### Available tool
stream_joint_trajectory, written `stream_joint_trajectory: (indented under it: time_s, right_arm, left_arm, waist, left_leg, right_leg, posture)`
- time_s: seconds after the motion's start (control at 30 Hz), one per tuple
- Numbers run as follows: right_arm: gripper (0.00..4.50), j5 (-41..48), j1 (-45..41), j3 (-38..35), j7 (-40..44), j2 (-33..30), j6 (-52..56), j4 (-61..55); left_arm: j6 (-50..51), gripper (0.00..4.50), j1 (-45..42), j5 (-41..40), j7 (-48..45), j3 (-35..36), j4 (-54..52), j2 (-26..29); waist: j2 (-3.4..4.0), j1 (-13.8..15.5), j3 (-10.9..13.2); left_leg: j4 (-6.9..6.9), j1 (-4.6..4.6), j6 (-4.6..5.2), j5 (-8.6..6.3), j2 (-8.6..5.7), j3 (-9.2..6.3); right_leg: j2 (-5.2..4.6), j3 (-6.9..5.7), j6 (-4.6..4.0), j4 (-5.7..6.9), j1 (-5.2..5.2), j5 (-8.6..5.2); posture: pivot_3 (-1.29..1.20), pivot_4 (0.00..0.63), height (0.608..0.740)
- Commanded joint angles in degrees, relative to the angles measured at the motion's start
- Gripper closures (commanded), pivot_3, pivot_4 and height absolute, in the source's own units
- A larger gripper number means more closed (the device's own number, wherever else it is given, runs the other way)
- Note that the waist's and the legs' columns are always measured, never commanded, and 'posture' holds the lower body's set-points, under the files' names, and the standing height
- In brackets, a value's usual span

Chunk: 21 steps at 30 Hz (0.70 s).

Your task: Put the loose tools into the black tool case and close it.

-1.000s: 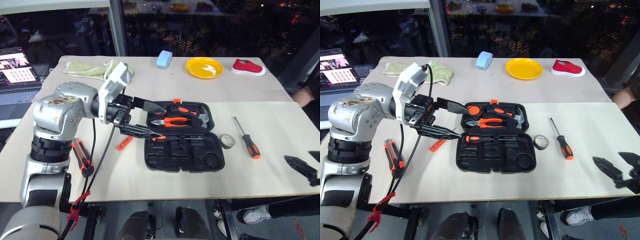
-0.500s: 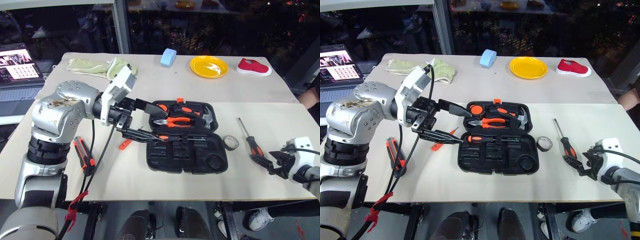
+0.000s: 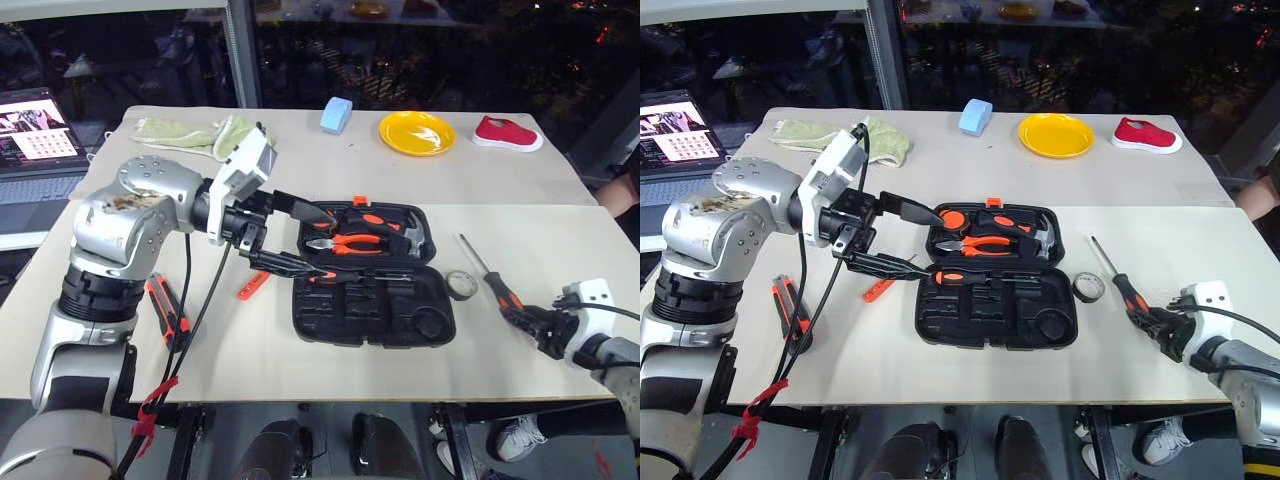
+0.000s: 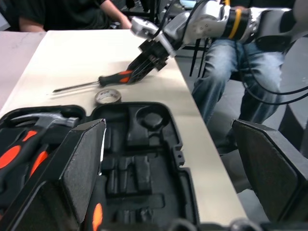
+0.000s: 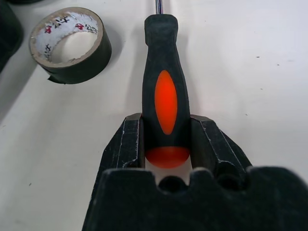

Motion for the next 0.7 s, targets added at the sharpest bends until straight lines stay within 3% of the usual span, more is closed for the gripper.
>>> stream_joint_trajectory:
  time_s: [0.03, 0.23, 0.37, 0.5, 0.7]
  right_arm:
    - [3.52, 6.80, -4.27, -6.52, 5.45, -6.05, 2.68, -7.22]
    - [3.52, 8.74, -13.12, 6.25, 21.05, -14.35, 0.92, -13.83]
    - [3.52, 0.26, -23.47, 22.91, 30.88, -14.02, -6.67, -12.27]
    - [3.52, -11.97, -31.60, 34.49, 37.05, -11.47, -20.87, -1.12]
    - [3.52, -19.74, -39.05, 39.21, 41.03, -8.19, -32.44, 15.09]
  left_arm:
    - [-2.71, 0.00, -0.17, 1.56, -0.18, 0.18, 0.77, 1.16]
    - [-4.45, 0.00, 0.50, 2.72, -1.03, -0.02, 1.90, 2.32]
    - [-5.35, 0.00, -0.28, 3.23, -0.80, -0.45, 2.34, 1.90]
    - [-6.22, 0.00, -0.41, 3.53, -0.57, -0.55, 2.94, 1.40]
    - [-6.30, 0.00, -0.39, 3.81, 0.06, -0.48, 2.12, 1.03]
  waist:
    - [0.11, -0.28, 0.06]
    - [0.05, -1.08, 0.10]
    - [-0.02, -0.99, 0.15]
    - [-0.08, -0.08, 0.19]
    - [-0.09, -0.02, 0.19]
  left_leg:
    - [0.00, -0.01, 0.00, 0.00, 0.00, 0.01]
    - [-0.01, 0.06, 0.00, 0.01, 0.17, 0.00]
    - [0.04, -0.09, 0.10, -0.04, 0.09, 0.02]
    - [0.13, -0.34, 0.16, -0.07, -0.01, 0.00]
    - [0.23, -0.92, 0.23, 0.07, -0.15, 0.01]
  right_leg:
    - [-0.01, 0.00, 0.00, 0.00, -0.01, 0.00]
    - [0.13, -0.03, -0.03, -0.03, 0.03, 0.01]
    - [0.00, -0.05, -0.01, -0.10, -0.03, 0.03]
    - [-0.05, -0.17, 0.03, -0.06, -0.31, 0.06]
    - [-0.02, -0.61, 0.07, -0.01, -0.93, 0.11]
  posture:
    - [0.00, 0.150, 0.732]
    - [0.00, 0.150, 0.732]
    - [0.00, 0.150, 0.732]
    - [0.00, 0.150, 0.732]
    - [0.00, 0.150, 0.732]
